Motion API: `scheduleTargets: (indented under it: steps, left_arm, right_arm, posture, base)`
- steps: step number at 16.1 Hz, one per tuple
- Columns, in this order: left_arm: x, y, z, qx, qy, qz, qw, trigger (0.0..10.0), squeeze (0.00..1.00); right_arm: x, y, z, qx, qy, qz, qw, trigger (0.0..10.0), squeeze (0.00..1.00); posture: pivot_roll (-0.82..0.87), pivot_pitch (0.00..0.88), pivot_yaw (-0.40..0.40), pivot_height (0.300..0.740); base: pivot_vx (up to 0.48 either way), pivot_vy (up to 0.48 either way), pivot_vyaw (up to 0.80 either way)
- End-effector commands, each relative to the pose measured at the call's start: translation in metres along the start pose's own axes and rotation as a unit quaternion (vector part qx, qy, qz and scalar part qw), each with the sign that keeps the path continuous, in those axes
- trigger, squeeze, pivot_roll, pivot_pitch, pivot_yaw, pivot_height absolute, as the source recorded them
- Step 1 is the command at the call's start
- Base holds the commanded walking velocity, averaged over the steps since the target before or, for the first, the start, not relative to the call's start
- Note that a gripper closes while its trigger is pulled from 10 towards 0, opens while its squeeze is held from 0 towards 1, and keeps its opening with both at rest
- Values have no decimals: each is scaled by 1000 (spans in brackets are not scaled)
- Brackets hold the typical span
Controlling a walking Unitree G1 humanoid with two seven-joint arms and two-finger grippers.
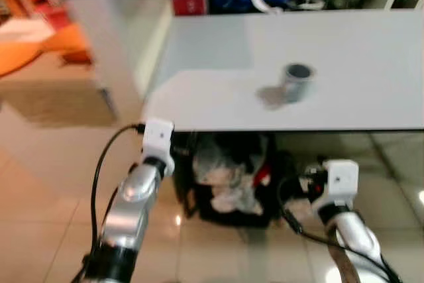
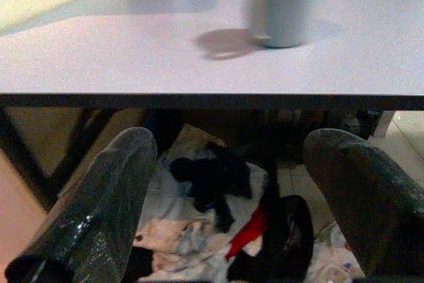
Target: Setting the table
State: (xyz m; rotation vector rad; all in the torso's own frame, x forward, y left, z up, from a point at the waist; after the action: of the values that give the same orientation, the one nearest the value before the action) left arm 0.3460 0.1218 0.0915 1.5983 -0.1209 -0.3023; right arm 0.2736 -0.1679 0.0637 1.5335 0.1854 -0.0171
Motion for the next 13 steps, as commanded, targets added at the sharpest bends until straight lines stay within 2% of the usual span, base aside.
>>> scheduleTargets:
  steps: [1,2,7,8,9,10,11,13]
  left_arm:
    - [-2,-2,-10,6,19,-5,1000,10000,0]
    - [-2,-2,-11,5,23,-5,1000,10000,0]
    - [1,1,-16,6,33,0,999,10000,0]
    - [1,2,-17,7,36,2,999,10000,0]
    - [2,2,-17,9,36,3,999,10000,0]
    - [2,4,-17,12,35,7,999,10000,0]
    - [2,5,-17,12,36,9,999,10000,0]
    - [3,10,-20,14,40,17,999,10000,0]
  right_arm:
    - [3,6,-3,-4,2,11,1000,10000,0]
    - [6,5,2,-2,-14,9,1000,10000,0]
    - [10,4,-1,-15,-2,5,1000,10000,0]
    - [10,6,0,-14,-6,11,1000,10000,94]
    - [12,9,1,-15,-10,19,1000,10000,1000]
    - [14,24,6,-48,-22,54,997,10000,1000]
    - [14,37,10,-58,-37,82,994,10000,1000]
    - [15,53,17,-51,-62,111,991,10000,1000]
  posture:
    - [-116,0,42,740]
    - [-116,0,42,740]
    - [-109,2,32,740]
    - [-109,2,32,740]
    - [-105,4,30,740]
    - [-104,5,31,740]
    - [-104,5,31,740]
    - [-102,1,30,740]
  base:
    - [0,480,0]
    - [0,480,0]
    - [0,480,0]
    - [0,480,0]
    - [0,480,0]
    - [0,480,0]
    - [0,480,0]
    - [0,480,0]
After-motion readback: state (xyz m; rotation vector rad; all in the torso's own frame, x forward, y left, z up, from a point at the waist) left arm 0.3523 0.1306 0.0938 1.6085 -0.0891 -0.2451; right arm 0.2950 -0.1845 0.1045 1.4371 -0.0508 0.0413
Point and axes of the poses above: a point about 5 cm out from each wrist's last joint towards the gripper, its own x axis pointing out of the wrist towards the gripper, its own y axis along the axis of the wrist's last joint, z = x × y, the point moved 5 cm from there along x, pointing out of the wrist towards the gripper, and after that the axes turned 2 degrees about -x, right-handed, at the moved point
